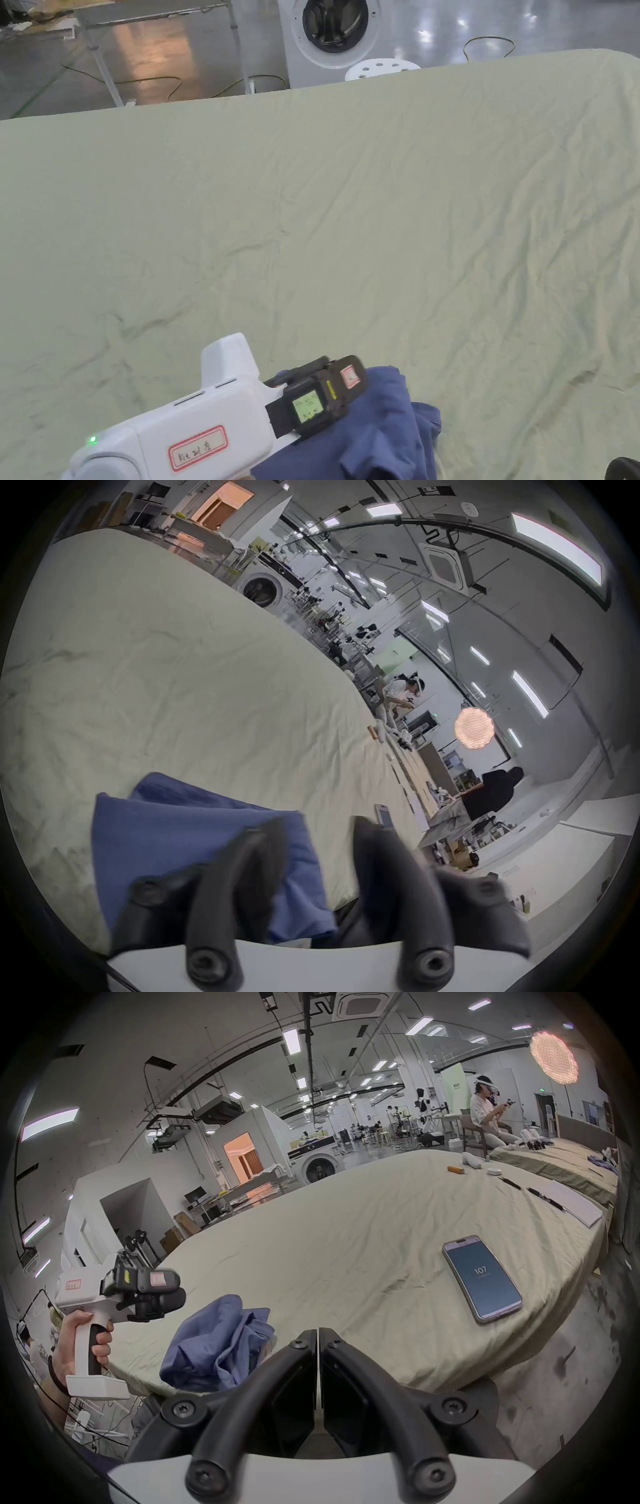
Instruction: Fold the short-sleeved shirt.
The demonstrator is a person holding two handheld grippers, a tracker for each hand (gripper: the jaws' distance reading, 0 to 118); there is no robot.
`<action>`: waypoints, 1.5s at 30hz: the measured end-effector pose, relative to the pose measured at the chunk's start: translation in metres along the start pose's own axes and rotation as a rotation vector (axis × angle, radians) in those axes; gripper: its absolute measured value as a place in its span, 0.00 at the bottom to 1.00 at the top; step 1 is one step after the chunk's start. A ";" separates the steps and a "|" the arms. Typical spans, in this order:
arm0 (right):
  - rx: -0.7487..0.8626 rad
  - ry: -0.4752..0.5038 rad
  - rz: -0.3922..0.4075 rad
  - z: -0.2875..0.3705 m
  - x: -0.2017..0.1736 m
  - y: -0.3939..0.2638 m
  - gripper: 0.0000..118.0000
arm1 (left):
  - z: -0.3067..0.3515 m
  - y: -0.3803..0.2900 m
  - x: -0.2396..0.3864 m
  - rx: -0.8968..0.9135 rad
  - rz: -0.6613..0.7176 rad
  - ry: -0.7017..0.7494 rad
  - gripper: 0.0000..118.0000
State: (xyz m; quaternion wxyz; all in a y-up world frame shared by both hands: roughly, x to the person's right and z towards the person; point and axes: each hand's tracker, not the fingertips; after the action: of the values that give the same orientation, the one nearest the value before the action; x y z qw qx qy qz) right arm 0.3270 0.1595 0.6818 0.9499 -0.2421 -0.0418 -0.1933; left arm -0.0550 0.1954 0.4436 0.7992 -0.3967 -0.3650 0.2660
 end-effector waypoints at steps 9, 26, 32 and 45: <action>-0.023 0.020 0.021 -0.009 -0.006 -0.004 0.00 | -0.091 -0.044 -0.024 -0.338 -0.012 0.053 0.02; -0.466 0.173 0.373 -0.162 -0.098 0.015 0.00 | 0.062 -0.006 -0.040 0.029 0.026 0.225 0.81; -0.543 0.157 0.338 -0.177 -0.087 0.001 0.00 | 0.059 -0.011 -0.079 -0.030 0.122 0.216 0.82; -0.506 0.167 0.253 -0.177 -0.075 -0.011 0.00 | 0.001 -0.018 -0.093 -0.173 0.128 0.137 0.18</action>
State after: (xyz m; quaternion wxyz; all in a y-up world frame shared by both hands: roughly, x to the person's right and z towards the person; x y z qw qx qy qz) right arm 0.2506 0.0921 0.5177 0.8760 -0.4578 0.1167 -0.0968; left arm -0.1083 0.1192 0.4244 0.7663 -0.5038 -0.3053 0.2563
